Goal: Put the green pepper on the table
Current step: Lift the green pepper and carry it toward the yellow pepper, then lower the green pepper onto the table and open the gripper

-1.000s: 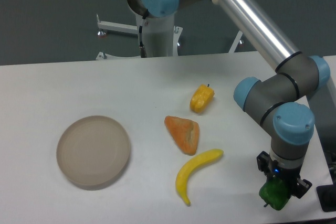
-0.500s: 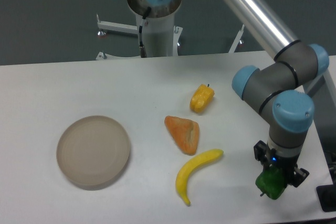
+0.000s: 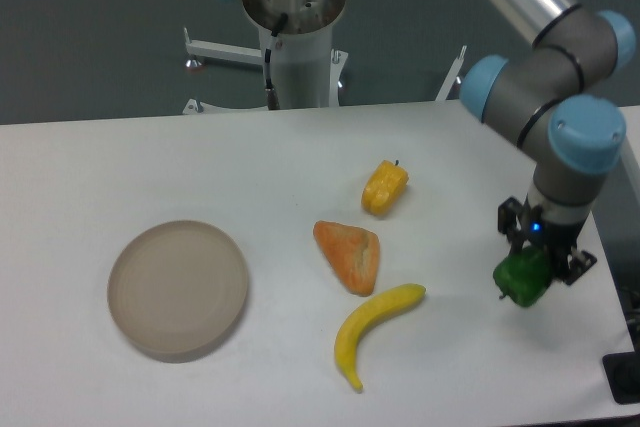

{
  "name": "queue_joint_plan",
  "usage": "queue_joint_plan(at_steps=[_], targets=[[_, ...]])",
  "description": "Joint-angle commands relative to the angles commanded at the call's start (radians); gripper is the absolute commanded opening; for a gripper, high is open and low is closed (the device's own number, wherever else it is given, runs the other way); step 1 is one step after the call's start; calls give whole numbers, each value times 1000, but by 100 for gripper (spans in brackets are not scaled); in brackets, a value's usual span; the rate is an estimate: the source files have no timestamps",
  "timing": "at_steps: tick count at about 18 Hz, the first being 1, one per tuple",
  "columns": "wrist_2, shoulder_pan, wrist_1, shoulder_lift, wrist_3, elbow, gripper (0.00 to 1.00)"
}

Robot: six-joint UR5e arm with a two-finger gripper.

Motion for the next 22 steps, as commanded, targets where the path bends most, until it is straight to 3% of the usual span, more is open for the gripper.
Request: queue_joint_plan(at_steps=[6, 8, 10, 12, 22], targets=[[-3, 5, 52, 19, -12, -97, 41], [-6, 0, 97, 23, -119, -145, 41], [-91, 6, 91, 23, -254, -159, 42], [-146, 20, 89, 31, -303, -177, 43], [-137, 17, 80, 26, -343, -205, 43]])
